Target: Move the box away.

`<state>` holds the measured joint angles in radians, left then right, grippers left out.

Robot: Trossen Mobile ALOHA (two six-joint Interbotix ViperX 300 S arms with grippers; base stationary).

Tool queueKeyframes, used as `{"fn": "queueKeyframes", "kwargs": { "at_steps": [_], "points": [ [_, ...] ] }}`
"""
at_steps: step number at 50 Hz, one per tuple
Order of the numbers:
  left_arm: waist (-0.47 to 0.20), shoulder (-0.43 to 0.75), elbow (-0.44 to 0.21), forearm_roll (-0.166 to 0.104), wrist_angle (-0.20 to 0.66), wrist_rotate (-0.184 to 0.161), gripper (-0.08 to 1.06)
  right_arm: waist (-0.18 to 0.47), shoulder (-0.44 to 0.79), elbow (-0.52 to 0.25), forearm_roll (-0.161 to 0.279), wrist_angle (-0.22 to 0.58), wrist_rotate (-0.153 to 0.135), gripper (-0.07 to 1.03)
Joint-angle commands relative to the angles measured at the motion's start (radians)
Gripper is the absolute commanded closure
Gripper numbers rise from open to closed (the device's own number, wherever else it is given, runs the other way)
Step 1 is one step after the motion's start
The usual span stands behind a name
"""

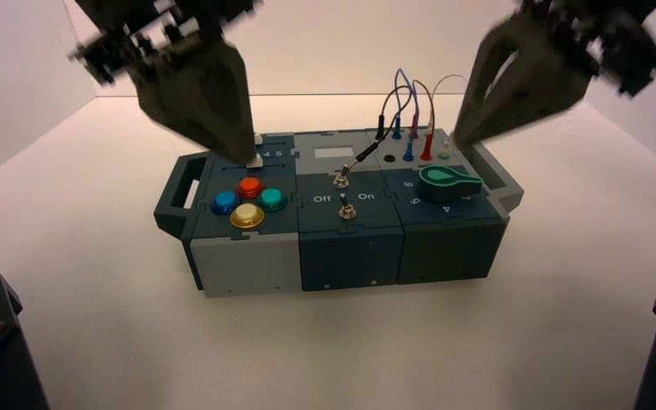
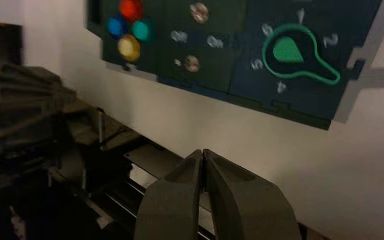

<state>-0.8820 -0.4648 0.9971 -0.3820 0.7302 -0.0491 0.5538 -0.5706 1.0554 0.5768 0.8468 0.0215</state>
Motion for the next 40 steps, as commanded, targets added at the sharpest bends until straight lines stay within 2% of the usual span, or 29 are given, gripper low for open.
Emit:
{"fn": "queueKeyframes", "kwargs": {
  "at_steps": [1, 14, 28, 40],
  "points": [
    [-0.008, 0.049, -0.003, -0.006, -0.025, -0.005, 1.01, 0.005, 0.025, -0.006, 0.008, -0.021, -0.005, 0.99],
    [-0.014, 0.133, 0.000, -0.006, -0.041, -0.002, 1.01, 0.006, 0.109, 0.021, 0.005, -0.037, -0.026, 0.99],
    [-0.028, 0.210, 0.000, -0.005, -0.038, 0.000, 1.01, 0.014, 0.252, 0.009, 0.003, -0.064, -0.054, 0.99],
    [-0.029, 0.316, -0.015, -0.002, -0.057, 0.003, 1.01, 0.028, 0.339, -0.003, -0.002, -0.117, -0.058, 0.99]
  ]
}}
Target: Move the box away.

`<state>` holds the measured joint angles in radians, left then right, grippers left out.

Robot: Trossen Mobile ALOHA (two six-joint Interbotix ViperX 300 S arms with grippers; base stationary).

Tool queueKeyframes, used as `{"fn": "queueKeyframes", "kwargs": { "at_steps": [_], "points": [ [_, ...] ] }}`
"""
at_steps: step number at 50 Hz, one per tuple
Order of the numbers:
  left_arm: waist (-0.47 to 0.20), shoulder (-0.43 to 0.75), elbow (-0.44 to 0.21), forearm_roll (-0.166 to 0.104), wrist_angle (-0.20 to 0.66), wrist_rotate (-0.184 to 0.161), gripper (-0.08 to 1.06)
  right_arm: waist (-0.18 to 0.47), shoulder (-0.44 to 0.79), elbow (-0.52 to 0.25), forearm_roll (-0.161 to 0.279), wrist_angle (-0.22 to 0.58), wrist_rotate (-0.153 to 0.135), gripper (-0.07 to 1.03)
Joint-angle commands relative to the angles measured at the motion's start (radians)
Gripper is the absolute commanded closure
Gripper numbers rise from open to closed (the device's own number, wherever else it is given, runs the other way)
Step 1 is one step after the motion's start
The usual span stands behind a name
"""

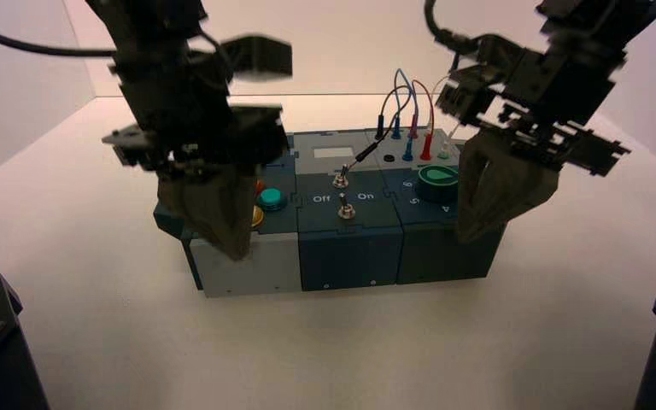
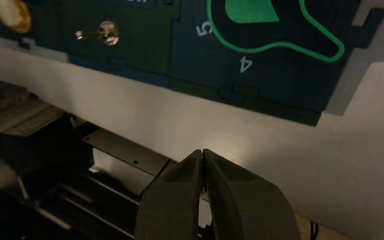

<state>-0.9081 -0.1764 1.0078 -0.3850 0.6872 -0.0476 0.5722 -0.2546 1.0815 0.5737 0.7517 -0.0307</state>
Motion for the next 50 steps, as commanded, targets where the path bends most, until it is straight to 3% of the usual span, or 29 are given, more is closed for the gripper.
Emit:
{"fn": "queueKeyframes", "kwargs": {
  "at_steps": [1, 26, 43, 50],
  "points": [
    [-0.003, 0.040, -0.028, 0.002, -0.020, 0.003, 1.01, 0.011, 0.031, -0.031, 0.002, -0.029, -0.008, 0.99],
    [-0.003, 0.123, -0.069, 0.028, -0.075, 0.006, 1.01, 0.014, 0.137, -0.037, -0.015, -0.137, -0.014, 0.99],
    [0.008, 0.189, -0.097, 0.043, -0.087, 0.014, 1.01, 0.014, 0.190, -0.094, -0.031, -0.166, -0.014, 0.99],
    [0.031, 0.184, -0.098, 0.063, -0.094, 0.014, 1.01, 0.012, 0.210, -0.115, -0.038, -0.181, -0.014, 0.99]
  ]
}}
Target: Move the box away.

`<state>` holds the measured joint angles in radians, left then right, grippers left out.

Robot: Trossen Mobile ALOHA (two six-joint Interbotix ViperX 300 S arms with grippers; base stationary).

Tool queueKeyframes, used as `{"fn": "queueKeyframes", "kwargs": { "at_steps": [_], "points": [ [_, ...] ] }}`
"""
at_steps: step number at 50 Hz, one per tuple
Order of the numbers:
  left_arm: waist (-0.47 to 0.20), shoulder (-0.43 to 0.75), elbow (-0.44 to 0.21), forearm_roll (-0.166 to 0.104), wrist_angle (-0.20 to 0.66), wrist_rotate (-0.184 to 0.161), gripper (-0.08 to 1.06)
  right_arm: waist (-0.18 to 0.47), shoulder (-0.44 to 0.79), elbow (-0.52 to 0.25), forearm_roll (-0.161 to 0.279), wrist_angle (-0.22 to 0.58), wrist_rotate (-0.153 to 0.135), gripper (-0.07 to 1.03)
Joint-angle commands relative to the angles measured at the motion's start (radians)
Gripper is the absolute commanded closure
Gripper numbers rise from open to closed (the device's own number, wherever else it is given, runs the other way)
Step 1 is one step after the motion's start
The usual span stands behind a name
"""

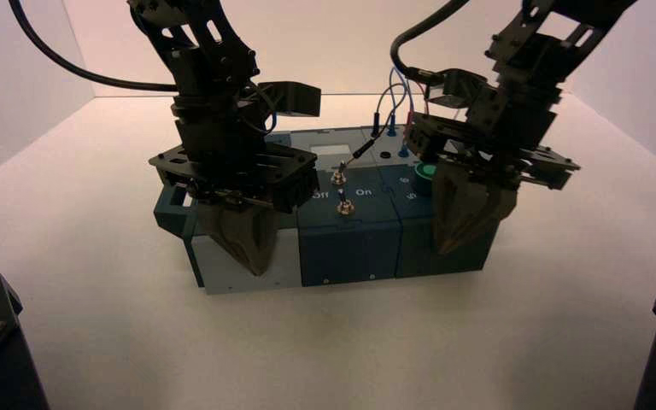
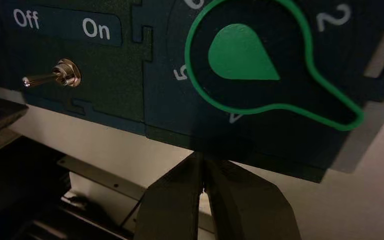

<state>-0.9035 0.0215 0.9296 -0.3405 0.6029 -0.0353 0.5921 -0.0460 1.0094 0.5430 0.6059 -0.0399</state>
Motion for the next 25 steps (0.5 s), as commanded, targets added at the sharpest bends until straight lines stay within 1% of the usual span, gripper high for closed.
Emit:
{"fn": "queueKeyframes", "kwargs": {
  "at_steps": [1, 8, 14, 15, 16, 17, 20, 25],
  "points": [
    [0.034, -0.017, -0.020, 0.021, -0.009, 0.002, 1.01, -0.008, 0.003, -0.044, -0.008, -0.035, -0.005, 0.99],
    [0.075, -0.021, -0.025, 0.052, -0.009, 0.002, 1.01, -0.008, 0.009, -0.072, -0.009, -0.035, -0.005, 0.99],
    [0.121, -0.032, -0.034, 0.089, -0.005, 0.002, 1.01, -0.009, 0.014, -0.097, -0.012, -0.035, -0.005, 0.99],
    [0.126, -0.032, -0.037, 0.091, -0.005, 0.002, 1.01, -0.011, 0.014, -0.098, -0.014, -0.035, -0.005, 0.99],
    [0.135, -0.034, -0.041, 0.101, -0.003, 0.002, 1.01, -0.012, 0.015, -0.103, -0.015, -0.035, -0.005, 0.99],
    [0.135, -0.034, -0.041, 0.101, -0.003, 0.002, 1.01, -0.012, 0.015, -0.103, -0.015, -0.035, -0.005, 0.99],
    [0.156, -0.035, -0.054, 0.117, 0.000, 0.003, 1.01, -0.018, 0.023, -0.115, -0.023, -0.035, -0.005, 0.99],
    [0.176, -0.037, -0.078, 0.132, 0.011, 0.006, 1.01, -0.028, 0.037, -0.132, -0.038, -0.035, -0.005, 0.99]
  ]
}}
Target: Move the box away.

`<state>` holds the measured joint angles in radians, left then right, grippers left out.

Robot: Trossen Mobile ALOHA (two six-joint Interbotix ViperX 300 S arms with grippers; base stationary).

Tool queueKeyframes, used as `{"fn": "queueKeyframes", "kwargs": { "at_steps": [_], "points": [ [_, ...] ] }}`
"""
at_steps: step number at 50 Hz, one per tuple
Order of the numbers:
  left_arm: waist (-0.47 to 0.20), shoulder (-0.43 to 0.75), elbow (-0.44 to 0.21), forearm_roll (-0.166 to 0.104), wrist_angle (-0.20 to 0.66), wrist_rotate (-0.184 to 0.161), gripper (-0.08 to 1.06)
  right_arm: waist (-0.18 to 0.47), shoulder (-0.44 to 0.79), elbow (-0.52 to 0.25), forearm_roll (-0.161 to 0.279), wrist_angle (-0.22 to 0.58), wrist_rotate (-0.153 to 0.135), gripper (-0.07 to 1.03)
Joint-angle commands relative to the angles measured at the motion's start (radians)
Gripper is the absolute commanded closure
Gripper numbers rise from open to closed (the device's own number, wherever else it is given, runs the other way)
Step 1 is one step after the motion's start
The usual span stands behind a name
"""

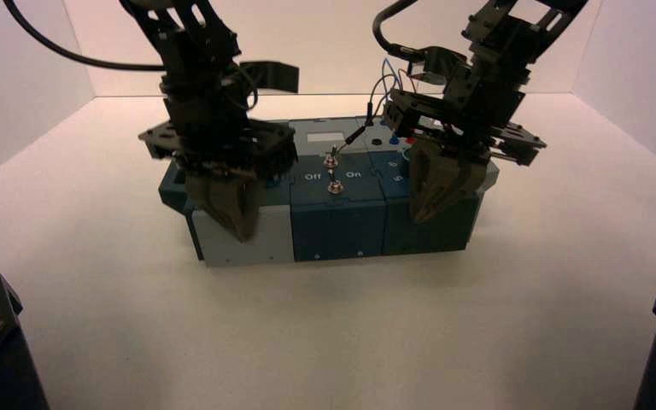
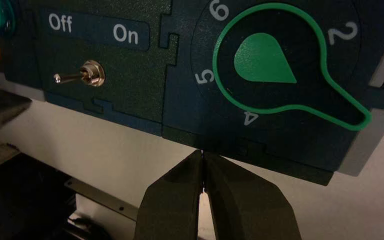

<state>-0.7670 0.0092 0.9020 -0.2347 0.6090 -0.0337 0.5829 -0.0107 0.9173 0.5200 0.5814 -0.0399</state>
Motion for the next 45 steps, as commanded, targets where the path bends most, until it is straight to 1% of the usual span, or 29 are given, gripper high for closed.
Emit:
{"fn": "queueKeyframes", "kwargs": {
  "at_steps": [1, 10, 18, 22, 30, 35, 39, 42, 45],
  "points": [
    [0.041, -0.025, -0.054, 0.026, 0.006, 0.006, 1.01, -0.018, 0.003, -0.043, -0.017, -0.011, -0.005, 0.99],
    [0.046, -0.020, -0.089, 0.044, 0.011, 0.008, 1.01, -0.025, 0.029, -0.075, -0.051, -0.009, -0.005, 0.99],
    [0.054, -0.012, -0.103, 0.058, 0.011, 0.008, 1.01, -0.028, 0.040, -0.094, -0.057, -0.009, -0.005, 0.99],
    [0.057, -0.009, -0.101, 0.067, 0.011, 0.008, 1.01, -0.028, 0.038, -0.089, -0.057, -0.008, -0.005, 0.99],
    [0.055, -0.014, -0.078, 0.069, 0.011, 0.008, 1.01, -0.025, 0.009, -0.054, -0.057, -0.006, -0.002, 0.99],
    [0.055, -0.063, -0.034, 0.069, 0.011, 0.006, 1.01, -0.023, -0.071, -0.014, -0.055, 0.008, 0.002, 0.99],
    [0.055, -0.115, -0.011, 0.066, 0.015, 0.002, 1.01, -0.021, -0.130, 0.006, -0.054, 0.026, 0.008, 0.99],
    [0.057, -0.196, 0.012, 0.066, 0.029, 0.000, 1.01, -0.021, -0.210, 0.025, -0.054, 0.058, 0.011, 0.99],
    [0.055, -0.259, 0.021, 0.067, 0.043, 0.000, 1.01, -0.021, -0.270, 0.035, -0.054, 0.078, 0.014, 0.99]
  ]
}}
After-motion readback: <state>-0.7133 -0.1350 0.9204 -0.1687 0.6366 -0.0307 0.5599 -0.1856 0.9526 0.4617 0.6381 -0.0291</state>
